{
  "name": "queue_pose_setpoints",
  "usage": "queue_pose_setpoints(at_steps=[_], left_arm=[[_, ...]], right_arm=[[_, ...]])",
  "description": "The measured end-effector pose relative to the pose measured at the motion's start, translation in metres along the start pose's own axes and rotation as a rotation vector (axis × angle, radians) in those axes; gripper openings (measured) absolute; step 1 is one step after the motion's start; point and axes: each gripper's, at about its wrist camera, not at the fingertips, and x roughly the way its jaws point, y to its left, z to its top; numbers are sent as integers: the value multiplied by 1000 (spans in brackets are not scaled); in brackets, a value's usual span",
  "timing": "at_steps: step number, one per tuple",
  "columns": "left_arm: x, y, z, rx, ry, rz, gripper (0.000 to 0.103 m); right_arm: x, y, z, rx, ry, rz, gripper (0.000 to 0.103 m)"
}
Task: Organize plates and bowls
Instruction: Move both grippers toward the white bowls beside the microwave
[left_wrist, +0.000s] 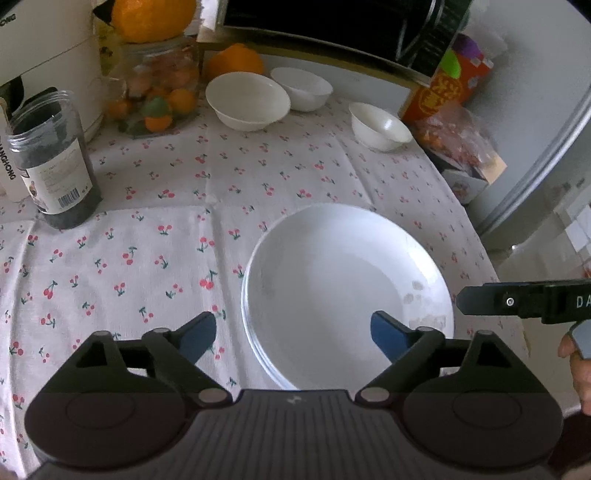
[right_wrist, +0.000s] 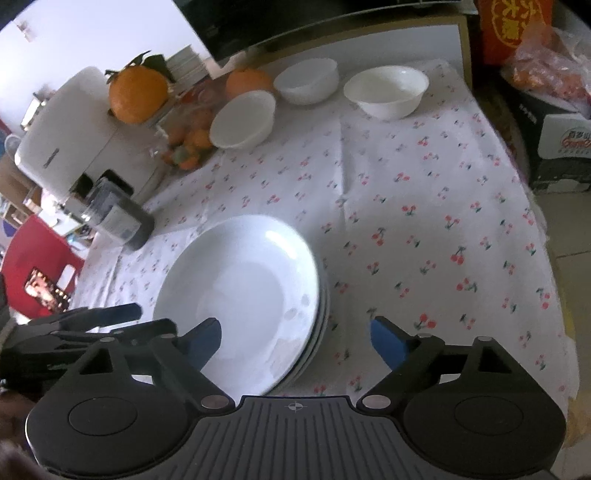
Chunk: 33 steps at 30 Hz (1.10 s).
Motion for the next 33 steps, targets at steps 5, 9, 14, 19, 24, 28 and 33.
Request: queue_pose_setpoints(at_steps=[5,9,14,19,24,28,33], left_arm=[[0,-5,11,-4,-69,90,100],[5,-6,23,-56,-91,112,101],[11,-5,43,-133,-126,126,102],[17,-3,60,-190,-168,146,102],[28,1,75,-233,-188,151,102],[37,4,90,-218,-185,171,102],[41,4,113,-179,-185,168,102]], right_arm=[[4,-9,17,57,-30,-5,93],[10,-11,30,64,-64,-46,93],[22,-13,51,103,-86,-14,93],[40,-16,72,144,-102,-30,93],[53,-18,90,172,-129,-11,93],[61,-21,104,173,-158,1,93],[60,-30,130,207,-195,11,93]])
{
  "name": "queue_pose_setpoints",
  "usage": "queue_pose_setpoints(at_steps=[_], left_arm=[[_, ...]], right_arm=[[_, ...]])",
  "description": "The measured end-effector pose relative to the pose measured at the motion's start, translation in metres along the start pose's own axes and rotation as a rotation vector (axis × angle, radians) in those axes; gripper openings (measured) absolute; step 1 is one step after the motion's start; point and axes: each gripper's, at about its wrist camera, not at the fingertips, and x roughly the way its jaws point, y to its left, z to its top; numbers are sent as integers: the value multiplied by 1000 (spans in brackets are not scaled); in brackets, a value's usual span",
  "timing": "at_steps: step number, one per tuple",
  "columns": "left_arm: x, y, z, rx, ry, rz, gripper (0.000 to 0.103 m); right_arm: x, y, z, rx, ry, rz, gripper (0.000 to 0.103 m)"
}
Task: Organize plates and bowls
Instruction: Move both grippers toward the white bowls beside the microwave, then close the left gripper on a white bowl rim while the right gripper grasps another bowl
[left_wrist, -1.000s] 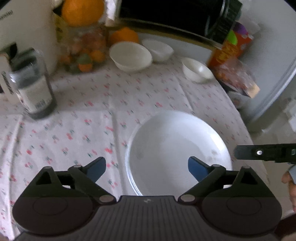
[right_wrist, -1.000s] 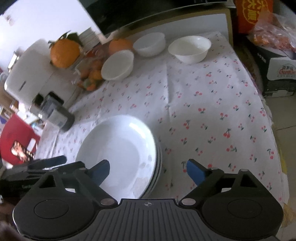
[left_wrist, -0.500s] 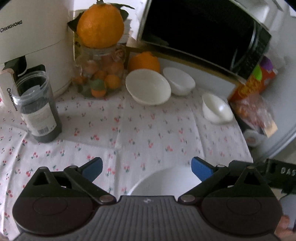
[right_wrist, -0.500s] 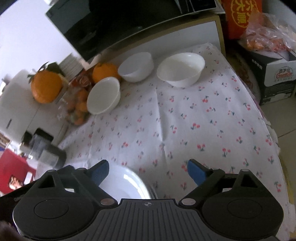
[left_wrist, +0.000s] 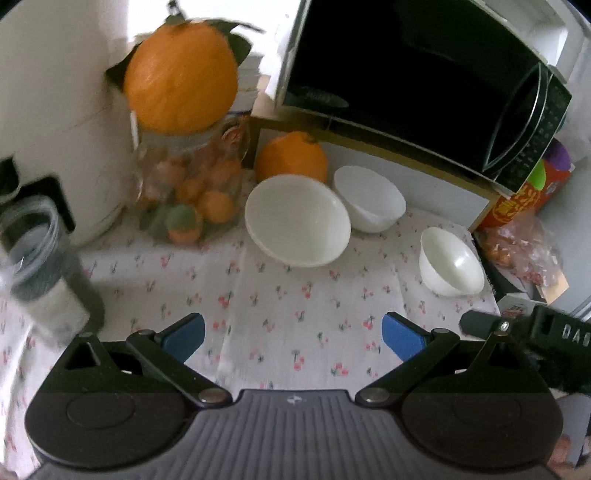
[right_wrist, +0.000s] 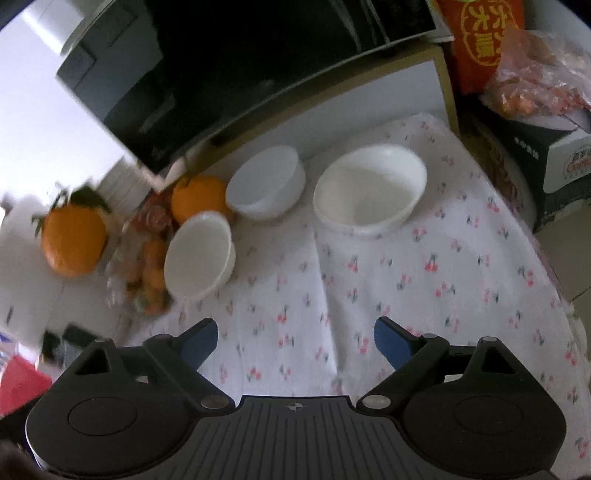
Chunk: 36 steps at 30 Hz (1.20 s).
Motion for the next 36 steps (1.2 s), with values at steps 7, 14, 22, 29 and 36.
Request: queue_pose_setpoints(at_steps=[7,14,22,29,36], left_arm=[[13,-18,41,48,-61,-38,102],[40,-34,76,95,-103,-96,101],[89,-32,101,88,-87,-187,70],[127,-39,106,126,-20,-185,36],[145,-50,96,179,39,-111,17]], right_arm=[[5,7,55,37,-105,27,93],[32,6,80,68,-181,122,95],[100,-10,107,83,-128,211,92],[135,-19,117,91,-105,168,52],[150,-16,115,78,-94,131,37]])
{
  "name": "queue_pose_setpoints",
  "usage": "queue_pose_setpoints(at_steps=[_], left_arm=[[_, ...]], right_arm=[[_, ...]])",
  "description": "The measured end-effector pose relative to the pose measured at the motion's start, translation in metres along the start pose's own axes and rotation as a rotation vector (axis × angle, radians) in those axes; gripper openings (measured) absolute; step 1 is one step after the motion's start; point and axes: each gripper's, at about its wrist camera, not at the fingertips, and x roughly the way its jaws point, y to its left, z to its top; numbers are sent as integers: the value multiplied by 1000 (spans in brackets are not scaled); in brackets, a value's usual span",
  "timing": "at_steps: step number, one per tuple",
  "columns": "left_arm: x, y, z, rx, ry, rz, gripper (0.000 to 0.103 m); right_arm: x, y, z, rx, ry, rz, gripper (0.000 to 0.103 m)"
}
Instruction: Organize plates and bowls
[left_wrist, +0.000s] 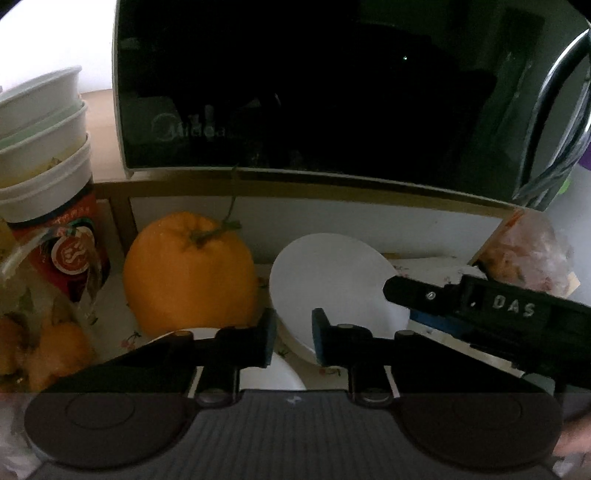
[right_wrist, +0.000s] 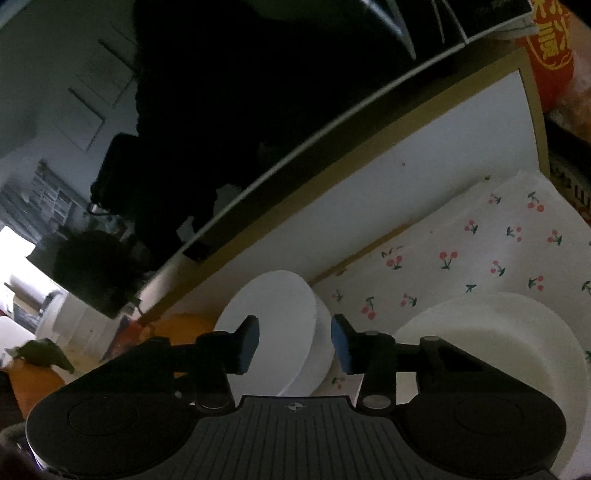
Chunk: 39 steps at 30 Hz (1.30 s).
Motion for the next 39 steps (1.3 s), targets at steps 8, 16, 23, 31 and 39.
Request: queue_pose_setpoints(at_steps=[8,16,23,31,39], left_arm=[[2,-7,-4,0,2,43,10],[0,-7,5,5,-36,40,9],[-20,-10,7,2,-53,29,8],[-64,-11,-3,0,-66,13,8],[-100,-10,-21,-32,-65,-19,9]], right_arm=[[5,0,-7,-25,-5,-52,20],[-8,7,-4,-54,-33,-74,17],[-34,17,2,-74,-40,-73,17],[-73,33,2,-86,-3,-40,17],[-111,50,-9,-95,50,-20,17]])
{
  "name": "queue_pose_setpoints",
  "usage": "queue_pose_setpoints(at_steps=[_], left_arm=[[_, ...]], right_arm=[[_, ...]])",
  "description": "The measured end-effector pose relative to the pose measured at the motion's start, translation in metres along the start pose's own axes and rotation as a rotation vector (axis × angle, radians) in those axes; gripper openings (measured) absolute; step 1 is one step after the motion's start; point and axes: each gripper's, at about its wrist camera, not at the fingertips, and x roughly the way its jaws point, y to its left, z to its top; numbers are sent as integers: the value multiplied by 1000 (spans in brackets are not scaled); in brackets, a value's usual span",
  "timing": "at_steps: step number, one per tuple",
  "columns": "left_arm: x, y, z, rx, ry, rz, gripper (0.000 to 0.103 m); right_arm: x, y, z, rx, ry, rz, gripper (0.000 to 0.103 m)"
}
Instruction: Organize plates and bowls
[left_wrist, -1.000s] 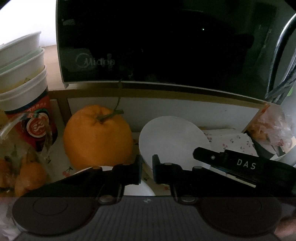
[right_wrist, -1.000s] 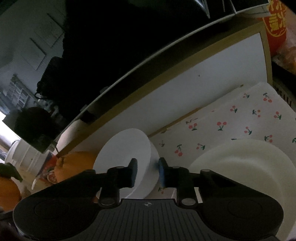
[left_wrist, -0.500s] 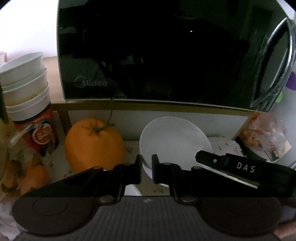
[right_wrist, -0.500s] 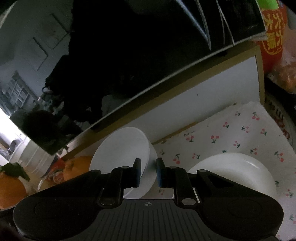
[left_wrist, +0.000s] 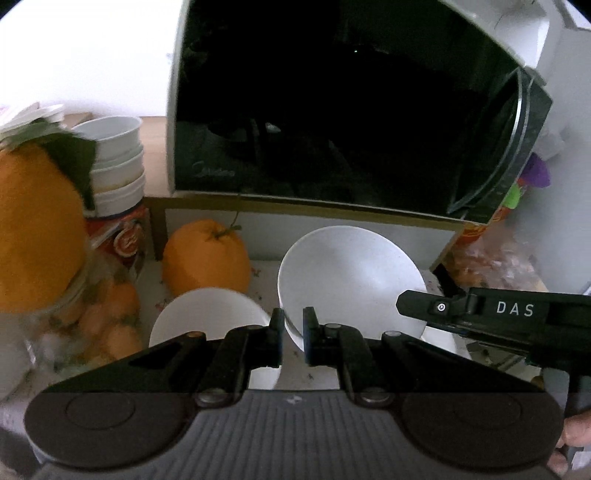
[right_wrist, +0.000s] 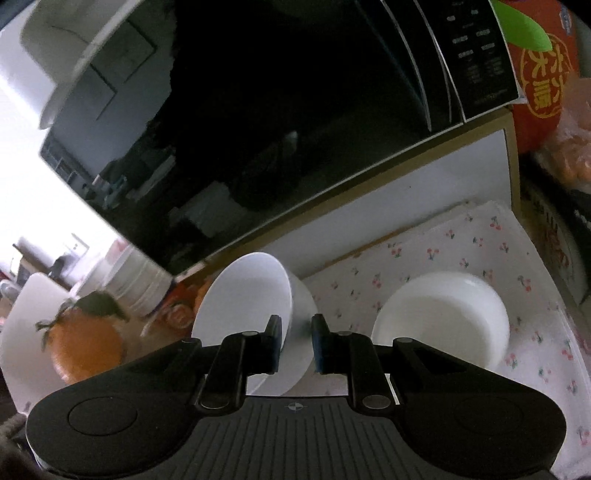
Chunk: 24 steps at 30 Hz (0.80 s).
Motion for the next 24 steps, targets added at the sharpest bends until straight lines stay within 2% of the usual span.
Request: queue_pose_setpoints(at_steps=[4,13,16,24], left_arm=[[-22,2,-12,-25,2,-26,8],[-42,-1,-42,-86,25,-108,8],[-53,-9,-57,-104,43,-145,8],[-47,-36,-98,-82,102,-212,8]], right_arm=[[-19,5,-11,5,25,-3,17],[-57,-1,-36,25,54,-50,17],[-70,-8,-46,24,60,-93,17],[-93,-35,-73,33,72,-217,17]])
